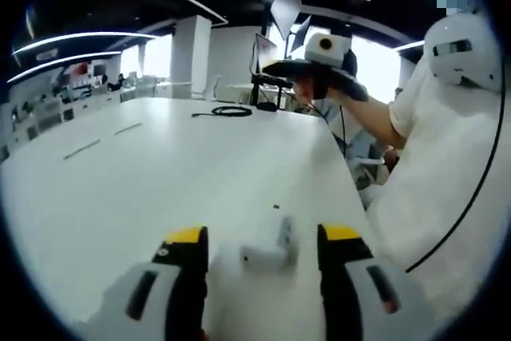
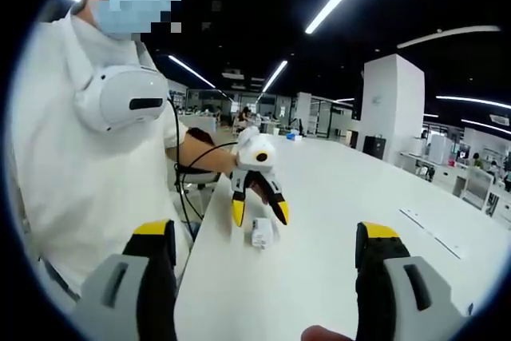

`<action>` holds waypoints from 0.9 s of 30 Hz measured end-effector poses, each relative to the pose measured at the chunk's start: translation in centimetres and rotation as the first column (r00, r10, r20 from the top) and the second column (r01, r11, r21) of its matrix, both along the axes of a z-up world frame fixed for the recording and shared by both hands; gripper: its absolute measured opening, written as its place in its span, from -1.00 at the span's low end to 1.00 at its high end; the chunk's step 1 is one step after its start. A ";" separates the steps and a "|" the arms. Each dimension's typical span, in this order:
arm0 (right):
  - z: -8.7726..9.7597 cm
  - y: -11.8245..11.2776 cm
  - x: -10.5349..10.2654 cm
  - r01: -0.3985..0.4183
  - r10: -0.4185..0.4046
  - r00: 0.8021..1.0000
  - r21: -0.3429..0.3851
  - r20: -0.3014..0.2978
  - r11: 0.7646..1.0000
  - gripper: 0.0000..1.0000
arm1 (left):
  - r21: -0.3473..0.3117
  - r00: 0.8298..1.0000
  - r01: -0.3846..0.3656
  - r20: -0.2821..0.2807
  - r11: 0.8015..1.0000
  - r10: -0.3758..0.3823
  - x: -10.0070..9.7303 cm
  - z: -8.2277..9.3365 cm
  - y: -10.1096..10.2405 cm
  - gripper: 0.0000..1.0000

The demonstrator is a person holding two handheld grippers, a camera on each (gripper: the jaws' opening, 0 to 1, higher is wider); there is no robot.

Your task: Plug the desk Type‑C cable into the charger adapter.

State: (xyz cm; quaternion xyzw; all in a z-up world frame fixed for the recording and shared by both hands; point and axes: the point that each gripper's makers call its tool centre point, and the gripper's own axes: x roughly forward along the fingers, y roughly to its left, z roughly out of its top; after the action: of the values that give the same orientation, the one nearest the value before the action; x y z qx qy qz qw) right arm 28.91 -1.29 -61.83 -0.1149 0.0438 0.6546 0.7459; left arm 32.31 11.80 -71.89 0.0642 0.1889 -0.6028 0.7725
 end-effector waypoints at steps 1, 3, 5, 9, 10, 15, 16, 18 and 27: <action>0.1 0.0 0.0 0.000 0.000 1.000 0.000 -0.001 1.000 0.89 | -0.020 1.000 -0.013 -0.003 1.000 0.013 0.2 0.3 0.1 0.12; 0.1 -0.1 0.1 0.001 -0.001 1.000 -0.002 0.000 1.000 0.89 | -0.038 1.000 -0.029 -0.005 0.999 0.029 0.3 0.4 0.3 0.13; 0.1 -0.1 0.1 0.001 -0.001 1.000 -0.003 -0.001 1.000 0.89 | -0.055 0.999 -0.047 -0.003 0.997 0.047 0.5 0.5 0.4 0.12; 0.1 -0.1 0.1 0.001 -0.001 1.000 -0.005 -0.001 1.000 0.89 | -0.075 0.998 -0.066 -0.011 0.995 0.065 0.4 0.3 0.6 0.14; 0.1 -0.1 0.1 0.002 -0.002 1.000 -0.005 -0.001 1.000 0.89 | -0.081 0.998 -0.068 -0.013 0.994 0.067 0.4 0.3 0.6 0.15; 0.1 -0.1 0.1 0.002 -0.002 1.000 -0.010 0.000 1.000 0.89 | -0.095 0.998 -0.070 -0.011 0.993 0.069 0.1 0.4 0.6 0.20; 0.2 0.0 0.1 0.002 -0.002 1.000 -0.009 -0.001 1.000 0.89 | -0.103 0.998 -0.068 -0.012 0.992 0.067 0.0 0.5 0.6 0.21; 0.2 0.0 0.1 0.003 -0.003 1.000 -0.010 0.001 1.000 0.89 | -0.105 0.997 -0.075 -0.007 0.992 0.075 0.1 0.5 0.7 0.23; 0.4 0.1 -0.2 0.002 -0.002 1.000 -0.017 0.003 1.000 0.89 | -0.132 0.995 -0.095 -0.010 0.987 0.094 0.0 0.7 0.8 0.28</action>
State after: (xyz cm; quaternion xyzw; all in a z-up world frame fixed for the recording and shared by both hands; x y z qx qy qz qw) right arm 28.74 -1.16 -61.47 -0.1219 0.0483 0.6532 0.7458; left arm 32.32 12.56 -71.21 0.0028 0.1526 -0.5767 0.8025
